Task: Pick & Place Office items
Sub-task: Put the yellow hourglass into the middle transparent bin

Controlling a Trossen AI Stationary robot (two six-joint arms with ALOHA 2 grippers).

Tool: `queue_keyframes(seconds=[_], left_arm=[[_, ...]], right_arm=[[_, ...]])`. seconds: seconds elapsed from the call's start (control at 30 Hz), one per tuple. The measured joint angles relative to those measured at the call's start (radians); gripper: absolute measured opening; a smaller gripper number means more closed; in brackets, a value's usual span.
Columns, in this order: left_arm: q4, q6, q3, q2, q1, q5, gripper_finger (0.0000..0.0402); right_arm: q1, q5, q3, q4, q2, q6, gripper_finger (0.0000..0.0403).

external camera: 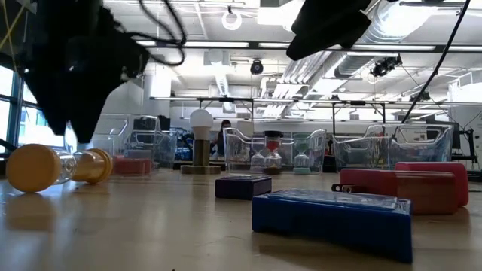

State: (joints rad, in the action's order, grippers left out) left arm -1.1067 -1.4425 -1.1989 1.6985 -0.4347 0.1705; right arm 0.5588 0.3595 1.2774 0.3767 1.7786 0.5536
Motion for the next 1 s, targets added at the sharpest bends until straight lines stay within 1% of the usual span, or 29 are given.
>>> queue_keyframes(seconds=[0.2,0.33,0.6,0.83,0.93,1.0], left_arm=[[0.044,-0.074,0.092,0.0,0.011,-0.006,0.0314],[0.08,-0.069,0.111,0.0,0.021,-0.012,0.0314],[0.128,-0.001,0.111,0.0,0.01,-0.013,0.0314],[0.128,-0.037,0.15,0.0,-0.021,-0.007,0.0314],[0.142,-0.083,0.185,0.0,-0.018,-0.001,0.0314],[0.161,-0.083,0.205,0.0,-0.01,-0.002,0.0314]], right_arm=[[0.003,0.0,0.0,-0.007,0.0,0.0,0.0156],[0.002,0.006,0.0,-0.008,0.0,0.0,0.0156],[0.002,0.007,0.0,-0.011,0.0,-0.003,0.0156],[0.002,0.005,0.0,-0.011,0.0,-0.004,0.0156],[0.002,0.005,0.0,-0.011,0.0,-0.004,0.0156],[0.002,0.005,0.0,-0.013,0.0,-0.004,0.0156]])
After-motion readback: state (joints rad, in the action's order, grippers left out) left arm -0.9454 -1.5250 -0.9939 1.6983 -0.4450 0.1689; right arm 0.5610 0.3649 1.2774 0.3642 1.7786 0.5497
